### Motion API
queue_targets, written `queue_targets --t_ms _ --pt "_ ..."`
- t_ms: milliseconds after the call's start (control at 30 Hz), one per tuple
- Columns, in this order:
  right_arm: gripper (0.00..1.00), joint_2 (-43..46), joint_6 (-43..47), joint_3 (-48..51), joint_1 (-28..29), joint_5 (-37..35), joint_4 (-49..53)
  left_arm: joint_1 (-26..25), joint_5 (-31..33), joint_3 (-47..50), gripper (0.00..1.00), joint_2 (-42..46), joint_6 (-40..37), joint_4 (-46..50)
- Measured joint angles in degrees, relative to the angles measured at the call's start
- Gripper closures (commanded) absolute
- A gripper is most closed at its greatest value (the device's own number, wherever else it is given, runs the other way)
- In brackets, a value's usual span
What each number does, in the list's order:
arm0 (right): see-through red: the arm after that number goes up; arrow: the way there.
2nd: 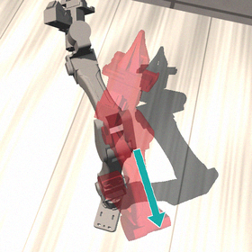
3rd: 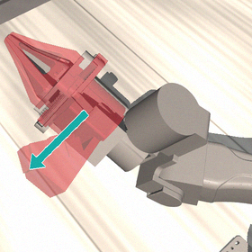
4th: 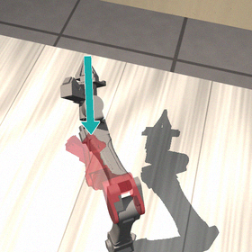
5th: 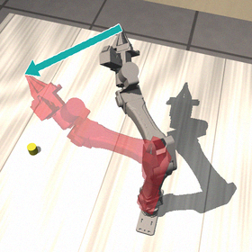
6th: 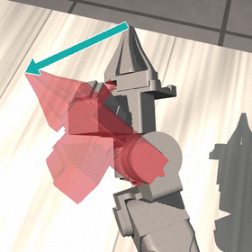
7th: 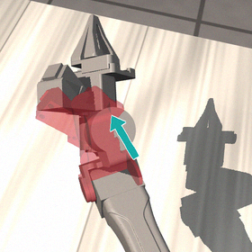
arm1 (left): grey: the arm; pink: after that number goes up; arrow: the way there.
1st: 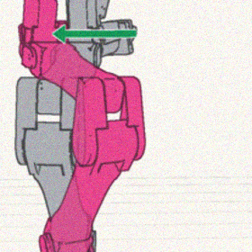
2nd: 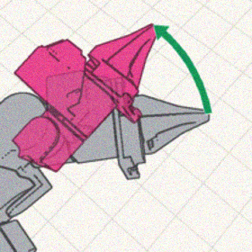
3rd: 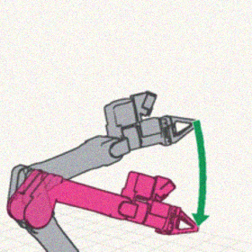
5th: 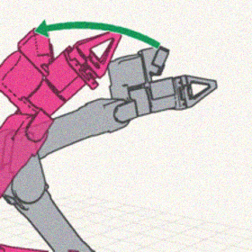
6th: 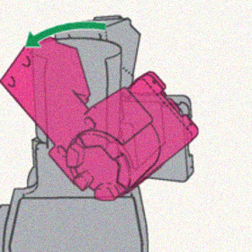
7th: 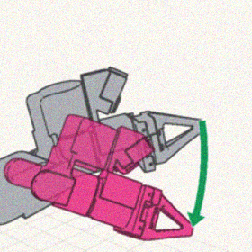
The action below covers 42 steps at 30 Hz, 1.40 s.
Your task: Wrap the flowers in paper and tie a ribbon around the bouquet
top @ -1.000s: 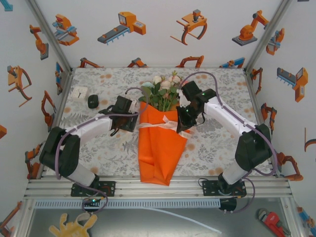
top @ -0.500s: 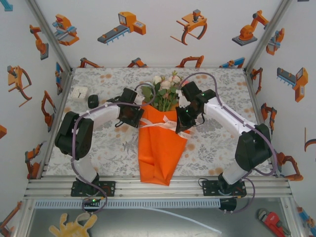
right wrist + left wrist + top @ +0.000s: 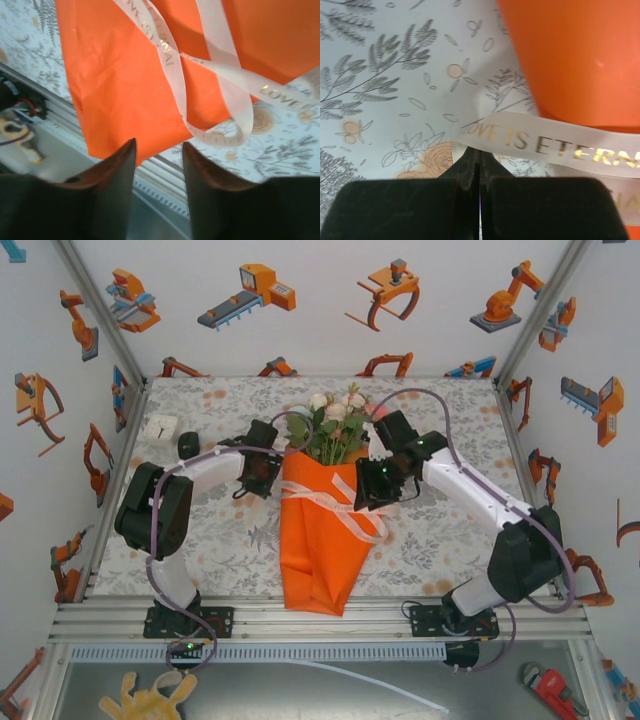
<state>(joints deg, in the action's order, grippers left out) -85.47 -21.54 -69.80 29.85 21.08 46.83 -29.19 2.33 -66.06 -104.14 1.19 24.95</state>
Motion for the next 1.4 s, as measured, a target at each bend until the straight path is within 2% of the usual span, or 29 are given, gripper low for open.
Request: queue_targets --t_ms 267,500,533,600,667,733,800,867,967,1200,1400 --pt "0.52 6.5 1.4 10.6 0.4 -7.6 -4.7 1.6 7.0 1.0 1.0 2.4 3.8 0.2" --pt "0.54 0.9 5.3 12.8 5.9 -9.6 -8.0 4.3 10.8 1.9 1.0 3.4 7.6 0.4" --pt "0.55 0.0 5.6 12.8 6.0 -9.8 -8.2 4.9 10.3 2.3 0.95 3.7 7.8 0.4" --pt "0.6 -1.4 6.3 12.8 6.0 -9.9 -8.7 6.1 6.5 3.9 0.73 5.4 7.1 -0.3" --pt "0.68 -2.0 6.9 12.9 6.0 -9.9 -8.8 6.9 0.2 6.1 0.54 8.2 5.7 -2.2" --pt "0.8 -2.0 7.6 13.1 6.1 -9.8 -9.2 6.9 -5.6 7.3 0.5 10.9 4.4 -3.6" --pt "0.89 -2.0 8.4 13.5 6.3 -9.4 -9.6 6.5 -10.0 6.9 0.45 12.3 1.6 -5.0" --pt "0.94 -2.0 8.9 13.5 6.4 -9.0 -9.7 5.9 -12.7 5.3 0.44 12.2 -3.0 -5.0" --pt "0.98 -2.0 9.5 13.5 6.4 -8.4 -9.9 4.3 -13.5 2.5 0.44 10.9 -12.4 -3.8" --pt "0.99 -2.0 9.7 13.4 6.4 -7.1 -9.8 2.6 -15.5 1.2 0.44 8.2 -29.5 -1.9" --pt "0.99 -2.0 9.7 12.6 6.4 -6.7 -9.8 1.9 -14.6 0.2 0.48 4.2 -36.8 -1.5"
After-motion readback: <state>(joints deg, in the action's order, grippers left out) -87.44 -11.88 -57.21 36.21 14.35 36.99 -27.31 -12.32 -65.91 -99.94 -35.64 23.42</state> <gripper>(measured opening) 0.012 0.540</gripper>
